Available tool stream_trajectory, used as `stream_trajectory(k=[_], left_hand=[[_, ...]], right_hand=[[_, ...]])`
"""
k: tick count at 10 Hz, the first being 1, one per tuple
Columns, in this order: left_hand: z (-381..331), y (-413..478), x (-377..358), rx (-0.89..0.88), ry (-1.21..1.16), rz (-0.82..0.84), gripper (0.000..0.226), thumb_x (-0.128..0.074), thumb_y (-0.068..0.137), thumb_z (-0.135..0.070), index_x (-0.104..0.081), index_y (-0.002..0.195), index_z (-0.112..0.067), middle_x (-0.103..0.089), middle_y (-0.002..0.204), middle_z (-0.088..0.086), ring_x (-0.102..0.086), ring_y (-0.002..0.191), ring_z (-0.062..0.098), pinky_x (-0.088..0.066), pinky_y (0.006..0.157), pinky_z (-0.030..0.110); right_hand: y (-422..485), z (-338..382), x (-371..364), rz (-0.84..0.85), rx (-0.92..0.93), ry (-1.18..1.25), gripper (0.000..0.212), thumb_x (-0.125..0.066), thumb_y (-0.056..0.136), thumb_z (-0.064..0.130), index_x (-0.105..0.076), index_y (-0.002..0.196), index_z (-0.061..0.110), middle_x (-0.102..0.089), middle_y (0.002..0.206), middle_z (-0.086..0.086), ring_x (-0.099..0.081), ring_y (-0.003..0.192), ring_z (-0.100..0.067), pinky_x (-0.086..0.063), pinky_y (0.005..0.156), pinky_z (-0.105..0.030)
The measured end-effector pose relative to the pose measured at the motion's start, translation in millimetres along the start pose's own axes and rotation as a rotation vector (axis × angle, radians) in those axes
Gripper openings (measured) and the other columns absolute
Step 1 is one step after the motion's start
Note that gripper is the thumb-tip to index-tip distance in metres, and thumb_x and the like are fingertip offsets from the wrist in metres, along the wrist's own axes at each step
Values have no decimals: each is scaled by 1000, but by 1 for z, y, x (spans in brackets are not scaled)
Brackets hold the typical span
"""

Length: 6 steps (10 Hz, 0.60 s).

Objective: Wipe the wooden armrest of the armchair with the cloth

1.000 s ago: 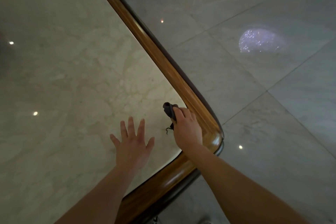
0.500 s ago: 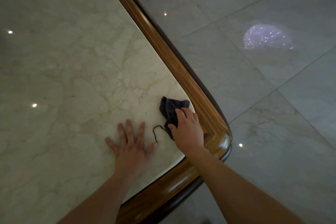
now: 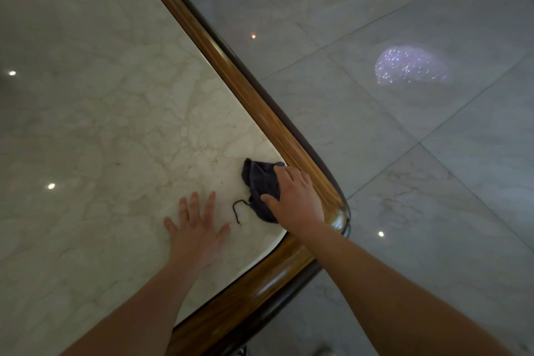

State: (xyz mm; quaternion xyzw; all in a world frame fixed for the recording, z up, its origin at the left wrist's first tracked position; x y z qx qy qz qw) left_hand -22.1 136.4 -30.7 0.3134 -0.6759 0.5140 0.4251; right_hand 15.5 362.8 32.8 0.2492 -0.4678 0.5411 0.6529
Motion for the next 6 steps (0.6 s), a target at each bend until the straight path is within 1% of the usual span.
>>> stream_trajectory(k=[1,2,3,4,5,6], left_hand=[[-6,-7,16,-5,23,-7,80,-19,92,-70,20,152,-35,9,166,7,9,151,32,-6,116,66],[-18,-19,37,-31,33,-39,78,-17,92,-68,14,154,-34,6,167,7,7,151,33,-7,117,65],[-31,-34,63,-53,35,-86,78,-17,92,-68,10,155,-32,2,167,8,3,152,33,-9,117,65],[-46,-54,96,-82,42,-134,77,-14,91,-69,9,155,-33,-2,167,8,0,152,32,-10,117,64],[-61,-77,133,-97,46,-195,78,-5,88,-72,9,155,-35,-5,167,8,-4,152,33,-13,116,64],[-80,-99,166,-113,32,-247,83,1,84,-74,3,156,-33,-9,166,10,-7,152,35,-15,115,66]], right_hand=[[-4,2,15,-26,15,7,64,-60,91,49,-37,145,21,-48,143,-3,-40,131,-28,-44,102,-41],[-12,5,35,-41,3,37,58,-60,92,47,-40,141,23,-51,139,-2,-45,128,-27,-45,99,-40],[-23,8,59,-46,24,61,57,-59,92,47,-42,141,23,-52,139,-3,-46,128,-26,-45,99,-39],[-36,13,96,-58,29,76,54,-58,92,44,-44,140,24,-54,136,-3,-48,126,-26,-44,99,-39],[-50,18,142,-149,67,96,50,-59,92,41,-46,137,26,-54,135,-3,-48,124,-29,-45,100,-42],[-68,24,188,-237,77,104,51,-60,91,38,-47,139,24,-56,135,-5,-50,122,-29,-42,100,-40]])
Point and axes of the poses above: each hand's wrist, its own y-axis towards the middle knuckle, its own x-axis out of the back of the hand, z = x × y, the point moved 2 cm from there along y, towards the middle knuckle
